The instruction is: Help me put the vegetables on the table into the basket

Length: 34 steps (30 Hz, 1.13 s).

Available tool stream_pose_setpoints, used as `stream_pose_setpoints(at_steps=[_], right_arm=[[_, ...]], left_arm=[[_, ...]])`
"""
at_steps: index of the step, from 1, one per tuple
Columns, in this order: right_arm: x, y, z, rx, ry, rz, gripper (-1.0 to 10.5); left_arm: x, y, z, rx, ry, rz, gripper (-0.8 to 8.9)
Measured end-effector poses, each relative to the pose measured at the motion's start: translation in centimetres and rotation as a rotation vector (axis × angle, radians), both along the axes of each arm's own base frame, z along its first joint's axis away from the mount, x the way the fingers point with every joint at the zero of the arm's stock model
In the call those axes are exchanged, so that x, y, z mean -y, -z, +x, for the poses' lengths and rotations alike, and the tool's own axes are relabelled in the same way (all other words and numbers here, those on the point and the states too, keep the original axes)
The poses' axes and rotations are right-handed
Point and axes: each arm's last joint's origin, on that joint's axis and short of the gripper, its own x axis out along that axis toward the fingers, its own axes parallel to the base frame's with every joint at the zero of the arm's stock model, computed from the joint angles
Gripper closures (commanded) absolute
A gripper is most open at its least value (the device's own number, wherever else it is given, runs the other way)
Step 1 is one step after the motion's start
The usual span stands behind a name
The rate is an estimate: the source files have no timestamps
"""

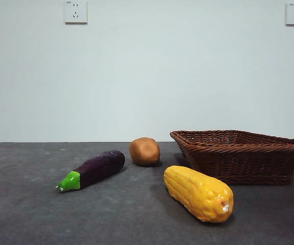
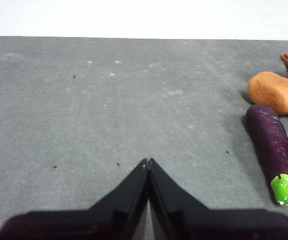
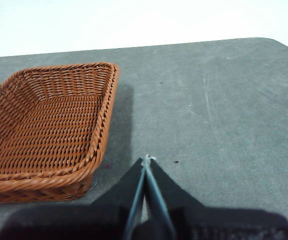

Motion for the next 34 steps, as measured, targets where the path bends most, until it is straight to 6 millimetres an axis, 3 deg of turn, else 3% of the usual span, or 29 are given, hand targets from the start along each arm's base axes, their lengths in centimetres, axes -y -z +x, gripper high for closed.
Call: stream_pose_setpoints(at_steps=[21, 34], right_arm=[[-0.1, -0.3, -0.1, -0.001, 0.000, 0.268, 9.5], [-0.1, -8.1, -0.6, 0.120, -0.014, 0.273, 9.6]], left_arm=[[0.0, -0.3, 0.0, -0.003, -0.013, -0.070, 8.19], [0.0, -7.3, 0.2, 0.077, -0.014, -0.111, 8.19]])
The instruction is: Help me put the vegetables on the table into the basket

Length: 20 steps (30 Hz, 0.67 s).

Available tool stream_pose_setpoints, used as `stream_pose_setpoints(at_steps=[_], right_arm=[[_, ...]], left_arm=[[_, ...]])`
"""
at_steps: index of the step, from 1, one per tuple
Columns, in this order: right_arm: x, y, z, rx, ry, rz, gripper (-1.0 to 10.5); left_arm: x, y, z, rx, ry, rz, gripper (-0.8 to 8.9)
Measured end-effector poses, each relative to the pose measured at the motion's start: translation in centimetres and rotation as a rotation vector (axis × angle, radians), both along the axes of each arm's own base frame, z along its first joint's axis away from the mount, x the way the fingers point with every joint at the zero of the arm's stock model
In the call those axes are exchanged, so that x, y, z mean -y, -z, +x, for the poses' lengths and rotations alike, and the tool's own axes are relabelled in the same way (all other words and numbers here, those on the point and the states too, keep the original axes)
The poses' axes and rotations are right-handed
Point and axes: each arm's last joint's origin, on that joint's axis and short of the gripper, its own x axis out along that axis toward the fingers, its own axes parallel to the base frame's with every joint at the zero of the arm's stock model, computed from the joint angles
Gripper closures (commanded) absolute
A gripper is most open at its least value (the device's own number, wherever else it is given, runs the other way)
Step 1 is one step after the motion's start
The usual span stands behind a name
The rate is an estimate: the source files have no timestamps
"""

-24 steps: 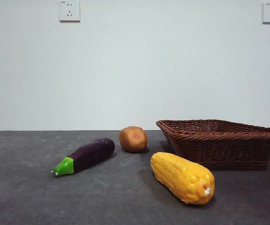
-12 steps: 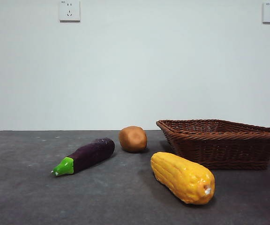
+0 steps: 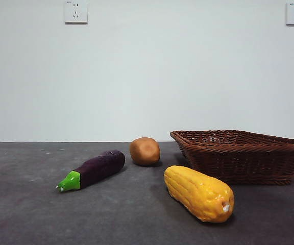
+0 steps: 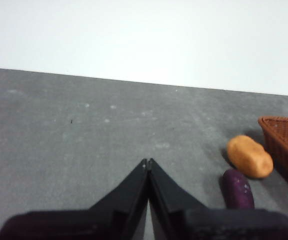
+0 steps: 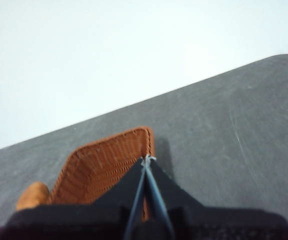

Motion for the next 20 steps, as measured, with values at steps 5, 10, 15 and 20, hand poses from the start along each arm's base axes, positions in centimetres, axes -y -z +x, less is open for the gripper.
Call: stream_pose_setpoints(at_steps=[5, 10, 15, 20], right_arm=[[0.0, -3.2, 0.9, -0.048, -0.001, 0.001, 9.5], [0.0, -5.5, 2.4, -0.227, -0.018, 0.008, 9.5], [0.0, -6.5, 4.0, -0.423, -0.029, 0.020, 9.5], [-0.1, -6.5, 5.2, -0.561, -0.046, 0.046, 9.5]], left_arm=[[0.2, -3.0, 1.3, -0.030, 0.003, -0.012, 8.18], [0.6, -5.2, 3.0, -0.122, 0.083, -0.087, 8.17], [1.4, -6.7, 5.0, -0.189, 0.239, -0.147, 8.17], [2.1, -6.8, 6.8, -0.305, 0.407, -0.197, 8.17]])
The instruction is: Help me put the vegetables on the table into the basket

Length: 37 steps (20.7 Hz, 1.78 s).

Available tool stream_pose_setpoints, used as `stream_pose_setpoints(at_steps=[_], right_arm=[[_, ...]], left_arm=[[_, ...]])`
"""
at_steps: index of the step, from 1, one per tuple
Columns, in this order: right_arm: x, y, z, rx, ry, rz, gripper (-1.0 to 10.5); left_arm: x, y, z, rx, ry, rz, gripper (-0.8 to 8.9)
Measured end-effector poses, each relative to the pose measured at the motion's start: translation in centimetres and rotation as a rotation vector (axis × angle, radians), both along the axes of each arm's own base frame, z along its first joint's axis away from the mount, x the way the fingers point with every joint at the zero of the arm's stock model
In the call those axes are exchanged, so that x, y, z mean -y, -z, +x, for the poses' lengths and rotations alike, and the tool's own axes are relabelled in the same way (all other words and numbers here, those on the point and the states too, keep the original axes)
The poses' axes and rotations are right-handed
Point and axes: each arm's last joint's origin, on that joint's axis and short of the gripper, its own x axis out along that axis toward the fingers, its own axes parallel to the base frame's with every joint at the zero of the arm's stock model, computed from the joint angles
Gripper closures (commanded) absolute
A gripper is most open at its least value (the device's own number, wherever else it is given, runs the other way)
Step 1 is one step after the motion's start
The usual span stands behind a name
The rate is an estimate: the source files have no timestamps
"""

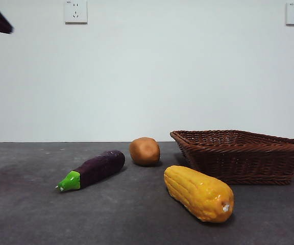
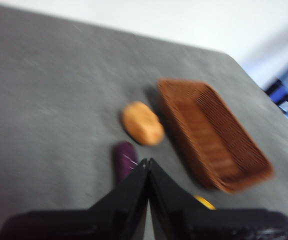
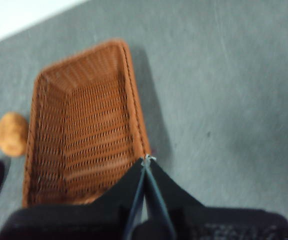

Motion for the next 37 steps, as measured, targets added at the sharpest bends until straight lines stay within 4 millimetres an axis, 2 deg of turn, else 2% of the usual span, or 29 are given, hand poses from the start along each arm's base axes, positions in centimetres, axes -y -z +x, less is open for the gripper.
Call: stream_pose_setpoints(at_steps=[4, 8, 9, 11, 12, 13, 19, 25, 31, 35, 37], right_arm=[[-0.4, -0.4, 2.0, -0.105, -0.149, 0.074, 9.5], [-0.5, -0.2, 5.6, -0.302, -0.220, 0.095, 9.2], [-0.5, -0.1, 6.6, -0.352, -0.230, 0.090, 8.3], [-0.4, 0.0, 8.8, -0.437, -0.246, 0.083, 5.4], [-0.4, 0.0, 10.0, -0.469, -0.250, 0.084, 4.4], [-0.4, 0.1, 11.2, -0.489, -0.252, 0.085, 4.0], [-0.3, 1.3, 17.6, -0.554, -0.292, 0.061, 4.0], [-0.3, 4.6, 22.4, -0.645, -0.335, 0.046, 4.1], [-0.7, 7.0, 25.7, -0.681, -0.362, 0.039, 4.2], [-0.9, 8.7, 26.7, -0.707, -0.370, 0.039, 4.3], [-0.9, 9.6, 27.0, -0.720, -0.371, 0.042, 5.4]], left_arm=[[0.7, -0.4, 1.9, -0.118, 0.191, -0.077, 8.17], [1.2, -0.3, 3.1, -0.217, 0.253, -0.105, 8.17], [1.3, -0.2, 3.3, -0.224, 0.255, -0.105, 8.17], [1.4, -0.1, 3.4, -0.234, 0.264, -0.105, 8.17], [1.5, 0.0, 3.4, -0.239, 0.267, -0.103, 8.17], [1.6, 0.1, 3.4, -0.244, 0.271, -0.101, 8.17], [1.5, 1.2, 3.1, -0.334, 0.289, -0.062, 8.17], [1.5, 2.1, 2.6, -0.394, 0.331, -0.002, 8.18], [1.5, 2.1, 2.6, -0.379, 0.344, 0.014, 8.17], [1.5, 2.1, 2.6, -0.380, 0.344, 0.015, 8.17], [1.5, 2.1, 2.6, -0.379, 0.345, 0.015, 8.18]])
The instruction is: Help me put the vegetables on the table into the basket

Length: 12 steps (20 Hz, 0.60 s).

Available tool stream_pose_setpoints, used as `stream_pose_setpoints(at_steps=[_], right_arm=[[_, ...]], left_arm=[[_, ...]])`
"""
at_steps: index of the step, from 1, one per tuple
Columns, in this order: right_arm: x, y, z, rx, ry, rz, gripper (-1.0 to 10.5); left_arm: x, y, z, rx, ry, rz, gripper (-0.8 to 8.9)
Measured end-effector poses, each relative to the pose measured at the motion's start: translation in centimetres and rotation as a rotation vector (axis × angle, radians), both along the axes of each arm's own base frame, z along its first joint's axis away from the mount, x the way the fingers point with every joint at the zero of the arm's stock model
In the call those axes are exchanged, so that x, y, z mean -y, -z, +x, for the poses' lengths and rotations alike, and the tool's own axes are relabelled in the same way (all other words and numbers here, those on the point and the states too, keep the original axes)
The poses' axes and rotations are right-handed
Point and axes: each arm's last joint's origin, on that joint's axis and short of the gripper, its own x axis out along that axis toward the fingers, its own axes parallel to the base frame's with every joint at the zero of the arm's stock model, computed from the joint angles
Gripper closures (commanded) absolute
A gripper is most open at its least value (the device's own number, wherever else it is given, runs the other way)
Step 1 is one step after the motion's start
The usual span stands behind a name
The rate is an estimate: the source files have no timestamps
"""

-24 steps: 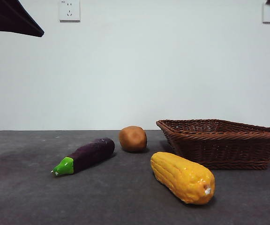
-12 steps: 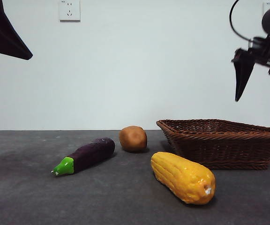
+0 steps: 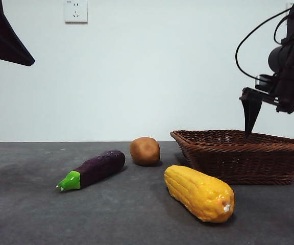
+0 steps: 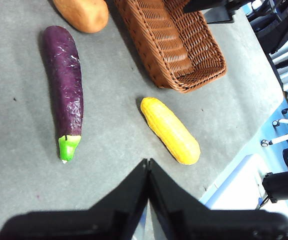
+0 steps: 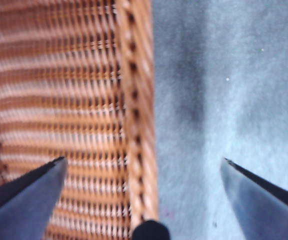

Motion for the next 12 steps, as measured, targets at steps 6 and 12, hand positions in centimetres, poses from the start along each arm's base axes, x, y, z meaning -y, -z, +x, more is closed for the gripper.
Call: stream_pose_setpoints(at_steps=[6, 12], right_arm=[[0.00, 0.77, 0.14, -0.024, -0.001, 0.000, 9.6], [-0.07, 0.77, 0.06, -0.025, -0.038, 0.013, 9.6]], left_arm=[[-0.01, 0.05, -0.06, -0.008, 0.000, 0.001, 8.17], [0.39, 0.05, -0.16, -0.040, -0.004, -0.015, 8.17]])
